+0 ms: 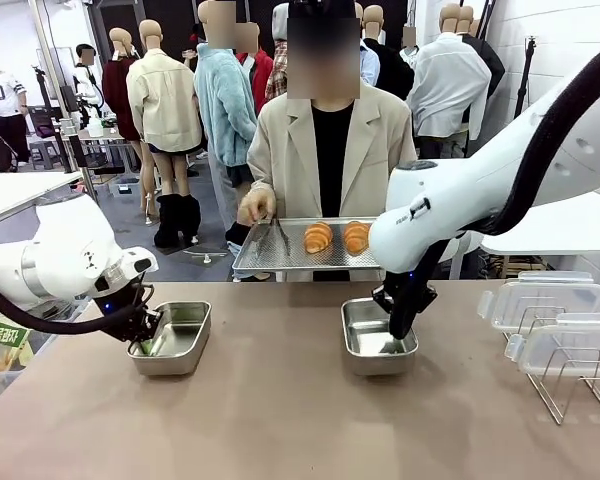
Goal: Place the bread in airtight containers.
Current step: Once an object is inside an Airtight Container , place the container in the center of the table.
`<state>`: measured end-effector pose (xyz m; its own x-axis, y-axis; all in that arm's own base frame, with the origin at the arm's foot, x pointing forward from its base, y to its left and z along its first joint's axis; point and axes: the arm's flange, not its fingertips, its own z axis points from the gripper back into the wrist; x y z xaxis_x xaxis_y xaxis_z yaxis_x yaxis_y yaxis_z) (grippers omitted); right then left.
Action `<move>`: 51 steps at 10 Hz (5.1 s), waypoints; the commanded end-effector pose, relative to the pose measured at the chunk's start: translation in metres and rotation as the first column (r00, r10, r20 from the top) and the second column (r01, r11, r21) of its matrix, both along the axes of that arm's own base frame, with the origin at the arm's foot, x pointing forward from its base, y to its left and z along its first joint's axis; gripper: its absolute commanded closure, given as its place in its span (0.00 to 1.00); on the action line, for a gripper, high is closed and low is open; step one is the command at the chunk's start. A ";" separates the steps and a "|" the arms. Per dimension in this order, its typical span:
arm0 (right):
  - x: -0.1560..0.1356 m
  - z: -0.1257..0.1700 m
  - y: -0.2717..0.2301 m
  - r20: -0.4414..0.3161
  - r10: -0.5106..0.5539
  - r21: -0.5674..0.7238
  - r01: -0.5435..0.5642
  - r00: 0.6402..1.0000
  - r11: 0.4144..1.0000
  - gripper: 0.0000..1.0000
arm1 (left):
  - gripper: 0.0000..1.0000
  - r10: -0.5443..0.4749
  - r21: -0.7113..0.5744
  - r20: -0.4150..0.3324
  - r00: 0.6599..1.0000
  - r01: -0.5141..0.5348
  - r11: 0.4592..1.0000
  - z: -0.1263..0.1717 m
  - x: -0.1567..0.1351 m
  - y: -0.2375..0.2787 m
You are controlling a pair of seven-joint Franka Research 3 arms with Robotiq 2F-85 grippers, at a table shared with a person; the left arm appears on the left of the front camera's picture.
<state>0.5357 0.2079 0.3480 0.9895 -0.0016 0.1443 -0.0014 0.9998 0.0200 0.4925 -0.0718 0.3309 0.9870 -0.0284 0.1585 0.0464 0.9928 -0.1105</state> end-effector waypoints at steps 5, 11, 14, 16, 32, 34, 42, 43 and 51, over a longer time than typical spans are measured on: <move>-0.007 0.083 -0.013 0.019 0.013 0.018 -0.014 1.000 1.000 1.00 | 1.00 -0.026 -0.034 0.094 0.995 0.029 0.999 0.099 -0.040 -0.042; -0.015 0.083 -0.020 0.071 -0.032 0.040 0.029 0.997 0.999 1.00 | 1.00 -0.036 0.012 0.103 0.994 0.035 0.999 0.087 -0.028 -0.033; -0.015 0.083 -0.020 0.071 -0.032 0.040 0.029 0.997 0.999 1.00 | 1.00 -0.036 0.012 0.103 0.994 0.035 0.999 0.087 -0.028 -0.033; -0.015 0.083 -0.020 0.071 -0.032 0.040 0.029 0.997 0.999 1.00 | 1.00 -0.036 0.012 0.103 0.994 0.035 0.999 0.087 -0.028 -0.033; -0.015 0.083 -0.020 0.071 -0.032 0.040 0.029 0.997 0.999 1.00 | 1.00 -0.036 0.012 0.103 0.994 0.035 0.999 0.087 -0.028 -0.033; -0.015 0.083 -0.020 0.071 -0.032 0.040 0.029 0.997 0.999 1.00 | 1.00 -0.036 0.012 0.103 0.994 0.035 0.999 0.087 -0.028 -0.033; -0.015 0.083 -0.020 0.071 -0.032 0.040 0.029 0.997 0.999 1.00 | 1.00 -0.036 0.012 0.103 0.994 0.035 0.999 0.087 -0.028 -0.033; -0.015 0.083 -0.020 0.071 -0.032 0.040 0.029 0.997 0.999 1.00 | 1.00 -0.036 0.012 0.103 0.994 0.035 0.999 0.087 -0.028 -0.033; -0.015 0.083 -0.020 0.071 -0.032 0.040 0.029 0.997 0.999 1.00 | 1.00 -0.036 0.012 0.103 0.994 0.035 0.999 0.087 -0.028 -0.033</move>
<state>0.5212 0.1882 0.4329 0.9798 -0.0308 0.1976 0.0211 0.9985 0.0508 0.4632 -0.1074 0.4146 0.9690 -0.0606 0.2394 0.0877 0.9907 -0.1044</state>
